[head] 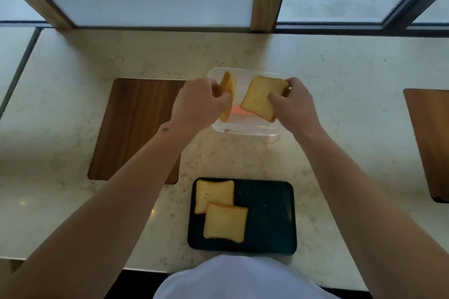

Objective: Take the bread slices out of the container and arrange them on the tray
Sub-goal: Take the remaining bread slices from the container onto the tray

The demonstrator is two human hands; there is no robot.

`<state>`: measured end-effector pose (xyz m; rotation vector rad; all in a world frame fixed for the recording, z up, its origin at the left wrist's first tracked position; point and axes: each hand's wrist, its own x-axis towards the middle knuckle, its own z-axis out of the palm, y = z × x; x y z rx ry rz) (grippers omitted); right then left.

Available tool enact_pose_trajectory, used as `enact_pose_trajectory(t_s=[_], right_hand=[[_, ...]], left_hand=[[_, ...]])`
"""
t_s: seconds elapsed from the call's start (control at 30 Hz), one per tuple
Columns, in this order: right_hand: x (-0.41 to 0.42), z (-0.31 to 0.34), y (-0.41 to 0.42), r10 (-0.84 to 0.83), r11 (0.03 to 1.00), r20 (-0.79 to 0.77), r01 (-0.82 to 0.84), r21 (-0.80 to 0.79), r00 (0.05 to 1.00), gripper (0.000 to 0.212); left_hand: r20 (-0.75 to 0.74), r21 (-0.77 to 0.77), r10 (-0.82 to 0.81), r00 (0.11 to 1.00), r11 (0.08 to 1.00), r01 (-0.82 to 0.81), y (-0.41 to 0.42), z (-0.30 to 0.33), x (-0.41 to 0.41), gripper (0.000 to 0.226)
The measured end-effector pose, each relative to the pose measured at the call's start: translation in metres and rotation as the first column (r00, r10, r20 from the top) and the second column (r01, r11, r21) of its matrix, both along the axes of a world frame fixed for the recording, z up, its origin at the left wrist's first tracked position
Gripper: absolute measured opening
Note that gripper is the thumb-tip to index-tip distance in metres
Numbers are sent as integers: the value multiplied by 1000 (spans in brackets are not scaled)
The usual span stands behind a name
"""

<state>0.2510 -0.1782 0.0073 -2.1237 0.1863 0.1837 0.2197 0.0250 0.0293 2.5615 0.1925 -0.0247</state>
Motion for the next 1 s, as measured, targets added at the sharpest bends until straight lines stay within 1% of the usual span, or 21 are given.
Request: enact_pose_trajectory(t_s=[0.03,0.1,0.17,0.2,0.3,0.37,0.4,0.53,0.57,0.6,0.63,0.7,0.8,0.87,0.93,1.0], right_hand=[[-13,7,-8,-9,999,56,7,31,998,18],[-45,15,-25,-44,992,107,31,126,993,17],[-77,12,-40,-76,972,81,55,228,994,14],[-94,5,-47,-84,964,45,70,257,995,14],[-143,-26,-63,-101,946,-131,136,295,986,11],[-174,-50,-69,-104,943,-243,174,285,964,9],[-189,-59,-71,-106,942,-285,188,277,953,8],[-230,-85,-71,-97,916,-461,260,306,882,10],[-234,-90,-71,-81,906,-492,270,326,867,11],[-237,-94,-70,-69,895,-515,281,347,854,11],[-239,-98,-69,-63,884,-533,295,363,844,12],[-237,-104,-67,-65,857,-564,335,391,823,14],[-230,-108,-64,-54,808,-607,392,441,793,16],[-225,-109,-61,-30,794,-615,392,464,788,17],[-222,-109,-57,15,793,-617,367,487,787,20],[-223,-108,-52,68,798,-619,331,505,782,24]], left_hand=[[-1,-112,28,1000,993,-28,5,6,-13,23],[-51,-334,101,994,936,-112,14,9,-47,19],[-132,-487,152,979,851,-198,18,1,-86,18],[-181,-534,162,970,812,-236,18,-8,-107,16],[-362,-596,150,920,722,-352,10,-47,-164,9],[-508,-596,132,851,659,-458,1,-73,-199,7],[-556,-593,120,822,637,-494,-2,-84,-214,9],[-658,-613,73,749,526,-589,-7,-117,-251,14],[-677,-610,61,734,512,-605,-6,-121,-256,18],[-688,-594,50,724,535,-601,-5,-125,-259,21],[-690,-572,45,722,578,-582,-4,-127,-262,23],[-683,-538,46,729,644,-544,-1,-132,-265,23],[-646,-459,76,759,756,-467,0,-135,-263,17],[-611,-401,87,787,823,-402,0,-135,-261,17],[-587,-382,94,804,844,-377,0,-135,-260,18],[-587,-392,101,804,833,-391,1,-135,-260,18]])
